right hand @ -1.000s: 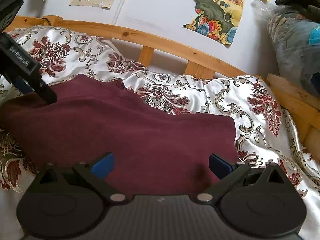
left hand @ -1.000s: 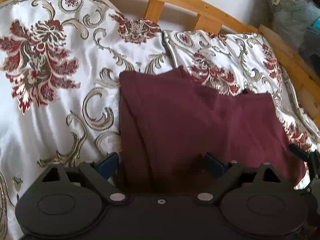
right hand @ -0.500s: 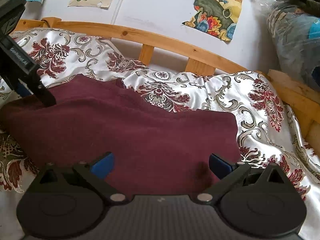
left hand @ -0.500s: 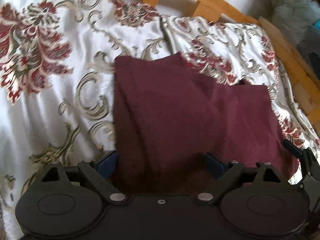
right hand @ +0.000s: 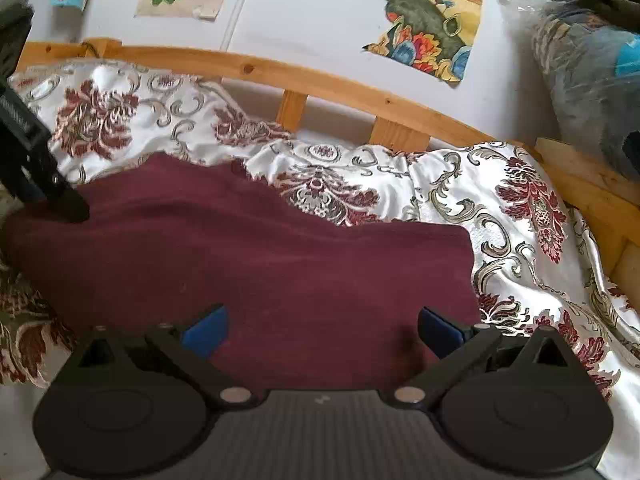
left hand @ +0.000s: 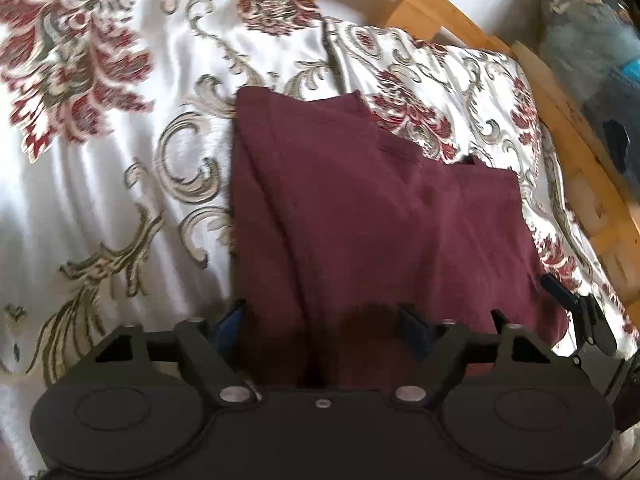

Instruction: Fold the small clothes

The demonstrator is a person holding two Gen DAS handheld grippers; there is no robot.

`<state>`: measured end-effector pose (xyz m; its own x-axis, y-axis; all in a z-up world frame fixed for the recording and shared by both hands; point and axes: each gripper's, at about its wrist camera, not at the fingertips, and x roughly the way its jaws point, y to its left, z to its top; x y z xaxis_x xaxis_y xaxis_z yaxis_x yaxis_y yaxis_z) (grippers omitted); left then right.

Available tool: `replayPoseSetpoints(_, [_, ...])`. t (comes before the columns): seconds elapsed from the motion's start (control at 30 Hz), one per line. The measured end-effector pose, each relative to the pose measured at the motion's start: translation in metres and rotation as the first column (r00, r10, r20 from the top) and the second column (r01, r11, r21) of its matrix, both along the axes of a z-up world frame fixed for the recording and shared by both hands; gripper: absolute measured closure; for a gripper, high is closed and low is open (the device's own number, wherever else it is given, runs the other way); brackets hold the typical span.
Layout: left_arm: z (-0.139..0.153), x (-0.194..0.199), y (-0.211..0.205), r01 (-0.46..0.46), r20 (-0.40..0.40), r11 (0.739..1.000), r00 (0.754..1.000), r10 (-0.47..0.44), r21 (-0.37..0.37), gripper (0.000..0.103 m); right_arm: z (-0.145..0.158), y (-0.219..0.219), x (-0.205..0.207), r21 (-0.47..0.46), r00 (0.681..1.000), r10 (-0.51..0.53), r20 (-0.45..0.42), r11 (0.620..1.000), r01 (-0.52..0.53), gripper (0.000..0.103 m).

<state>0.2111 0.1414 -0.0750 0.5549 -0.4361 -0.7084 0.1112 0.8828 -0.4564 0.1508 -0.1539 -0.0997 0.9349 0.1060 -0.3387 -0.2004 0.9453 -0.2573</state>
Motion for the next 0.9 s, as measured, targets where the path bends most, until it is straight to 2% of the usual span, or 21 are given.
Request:
replayPoseSetpoints(0.13, [-0.001,-0.003,0.004,-0.027,-0.019,1.000,0.999,0.027,-0.006,0.040,0.004,0.000,-0.006,0.004,0.999,0.004,0.041,1.000,-0.004,0.000])
replayPoseSetpoints(0.2, [0.003,-0.003,-0.001,-0.024,-0.030,0.999,0.999,0.025,0.029,0.050,0.004,0.004,-0.008,-0.018,0.999,0.025,0.047,1.000,-0.024,0.000])
replayPoseSetpoints(0.27, [0.008,-0.001,-0.006,-0.017,-0.045,0.998,0.999,0.020,0.056,0.066,0.003,0.007,-0.008,-0.042,0.999,0.028,0.044,0.999,-0.027,0.000])
replayPoseSetpoints(0.43, [0.024,0.000,-0.017,-0.017,-0.056,0.994,0.998,0.023,0.106,0.082,0.007,0.004,-0.005,-0.028,0.999,0.031,0.022,0.999,-0.030,0.000])
replayPoseSetpoints(0.57, [0.050,-0.002,-0.034,-0.045,-0.027,0.988,0.998,0.050,0.146,0.086,0.015,-0.002,-0.007,-0.033,0.999,0.033,-0.007,0.999,-0.033,0.000])
replayPoseSetpoints(0.67, [0.077,0.000,-0.053,-0.030,0.011,0.984,1.000,0.029,0.176,0.086,0.026,-0.012,-0.010,-0.024,0.999,0.033,-0.006,0.999,-0.033,0.000])
replayPoseSetpoints(0.8, [0.117,0.008,-0.095,0.037,0.054,0.971,0.997,-0.051,0.236,0.087,0.043,-0.033,-0.008,0.006,1.000,0.005,-0.001,1.000,-0.005,0.000])
replayPoseSetpoints(0.9, [0.141,0.014,-0.138,0.119,0.085,0.951,0.985,-0.149,0.285,0.088,0.055,-0.056,-0.002,0.027,0.999,-0.044,-0.005,0.999,0.044,0.000])
